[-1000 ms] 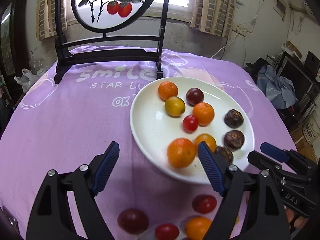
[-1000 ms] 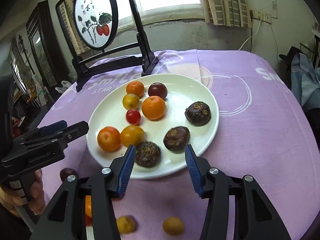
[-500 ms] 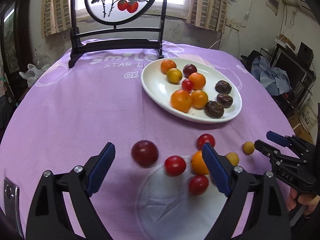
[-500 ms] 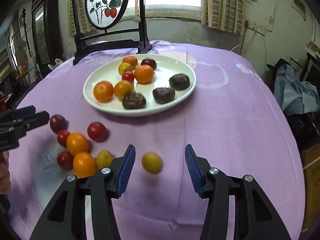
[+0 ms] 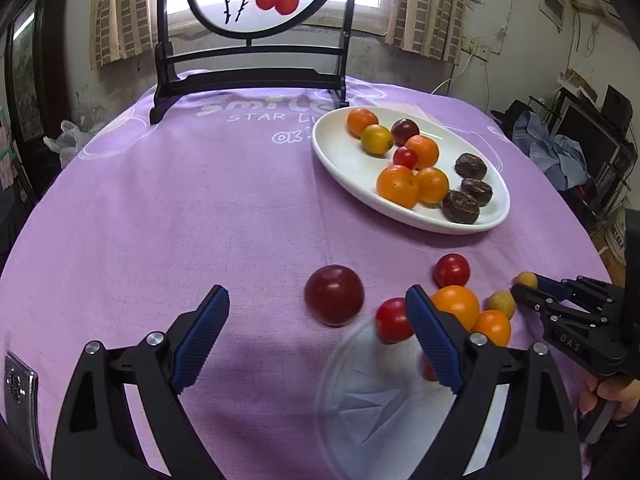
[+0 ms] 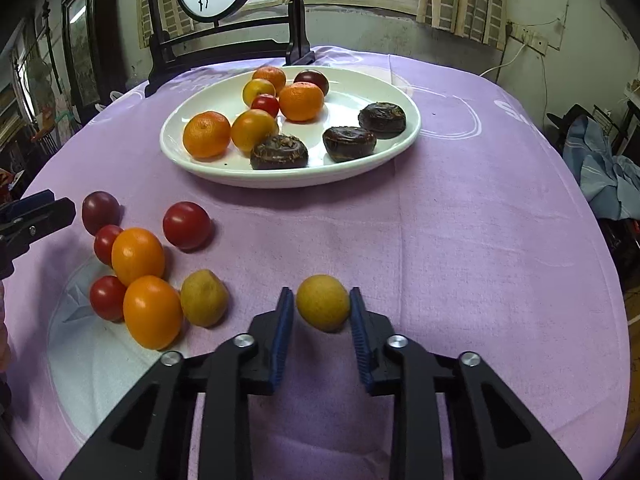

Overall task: Organize fruits
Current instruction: 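Grasp a yellow-green tomato with the right tool while the left tool grasps a dark red plum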

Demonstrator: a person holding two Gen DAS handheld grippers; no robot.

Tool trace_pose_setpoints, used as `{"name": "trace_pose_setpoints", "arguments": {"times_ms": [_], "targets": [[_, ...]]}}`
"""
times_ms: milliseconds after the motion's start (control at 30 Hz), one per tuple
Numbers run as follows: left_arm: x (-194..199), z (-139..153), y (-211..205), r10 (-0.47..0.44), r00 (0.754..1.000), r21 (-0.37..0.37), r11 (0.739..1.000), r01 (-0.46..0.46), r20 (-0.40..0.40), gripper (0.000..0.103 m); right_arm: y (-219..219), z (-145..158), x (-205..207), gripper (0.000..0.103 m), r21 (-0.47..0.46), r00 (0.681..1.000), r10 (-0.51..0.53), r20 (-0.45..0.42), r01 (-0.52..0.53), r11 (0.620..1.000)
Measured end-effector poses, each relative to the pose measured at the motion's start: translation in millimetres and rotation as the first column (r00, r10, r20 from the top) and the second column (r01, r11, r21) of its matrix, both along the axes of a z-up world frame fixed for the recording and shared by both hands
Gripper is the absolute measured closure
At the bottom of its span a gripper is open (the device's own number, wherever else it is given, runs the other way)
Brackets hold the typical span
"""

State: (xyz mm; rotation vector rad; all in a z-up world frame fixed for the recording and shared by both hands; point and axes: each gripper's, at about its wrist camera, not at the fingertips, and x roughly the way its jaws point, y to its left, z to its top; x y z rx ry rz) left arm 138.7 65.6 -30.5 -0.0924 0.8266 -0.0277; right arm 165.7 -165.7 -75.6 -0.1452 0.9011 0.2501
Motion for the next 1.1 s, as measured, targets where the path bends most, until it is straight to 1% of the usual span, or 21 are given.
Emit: {"name": "trace_pose_setpoints", "arguments": {"times_ms": [100,200,233,267,333,467,600,667,767,867,900,1000,1033,1067,1100], "targets": [[2.8,-0.6,12.5,0.028,1.000,-0.021,0.999,-0.028,-0.010,0.016,-2.9,3.8,-4.3,0.076,0.027,1.000,0.002,-0.011,-0.001,1.000],[4.5,-2.8,19.0,0.032,0.999,-0.014,0.999,-0.033,-0.029,0.016,-1.5,15.8,-14.0,0.077,0.047,1.000,0.008,0.011,-0.009,0.999],[5.3,-4.1,19.9,0.028,0.999,-0.004,1.000,-0.028,-0.036,0.017,0.1,21.3,-18.3,0.077,0.056,1.000,0.013,0.020,-0.014,0.998],[6.3,-5.3,19.5,0.023,0.999,0.003,1.000,-0.023,-0.043,0.023,1.8,25.3,-21.5,0.077,0.060,1.000,0.015,0.026,-0.017,0.998],[7.3,-9.5,18.2,0.015,0.998,0.024,1.000,-0.013,-0.060,0.028,7.2,33.1,-28.2,0.077,0.069,0.999,0.028,0.038,-0.031,0.997],[8.1,-16.8,10.6,-0.018,0.996,0.047,0.999,0.022,-0.084,0.029,21.3,43.7,-41.9,0.077,0.114,0.995,0.082,0.064,-0.089,0.990],[8.0,-20.8,1.2,-0.053,0.995,0.073,0.996,0.059,-0.089,0.029,29.0,39.2,-45.9,0.077,0.133,0.991,0.119,0.053,-0.125,0.983],[9.4,-24.6,-2.2,-0.055,0.994,0.097,0.993,0.064,-0.091,0.029,29.1,34.9,-44.9,0.077,0.143,0.991,0.129,0.038,-0.134,0.981],[14.4,-33.4,-8.5,-0.078,0.993,0.132,0.987,0.089,-0.086,0.039,25.9,34.1,-44.7,0.077,0.164,0.990,0.134,0.034,-0.138,0.977],[17.0,-39.3,-21.0,-0.087,0.994,0.210,0.973,0.100,-0.074,0.040,23.5,35.8,-47.7,0.077,0.177,0.988,0.145,0.048,-0.151,0.973],[18.7,-39.5,-22.9,-0.087,0.994,0.212,0.972,0.100,-0.072,0.041,23.2,35.7,-48.0,0.077,0.176,0.988,0.146,0.050,-0.153,0.973],[27.7,-37.5,-18.1,-0.078,0.994,0.128,0.988,0.087,-0.073,0.043,23.8,33.2,-47.0,0.077,0.174,0.988,0.150,0.041,-0.155,0.972],[31.5,-38.0,-15.4,-0.070,0.995,0.098,0.992,0.077,-0.077,0.046,24.5,33.0,-47.4,0.077,0.172,0.987,0.153,0.041,-0.157,0.972],[34.4,-38.7,-13.7,-0.067,0.995,0.076,0.994,0.073,-0.080,0.052,24.8,33.3,-47.1,0.077,0.171,0.987,0.155,0.042,-0.160,0.972],[36.1,-38.2,-12.3,-0.068,0.995,0.058,0.996,0.073,-0.077,0.055,25.0,33.7,-47.8,0.077,0.171,0.987,0.156,0.045,-0.161,0.972]]}}
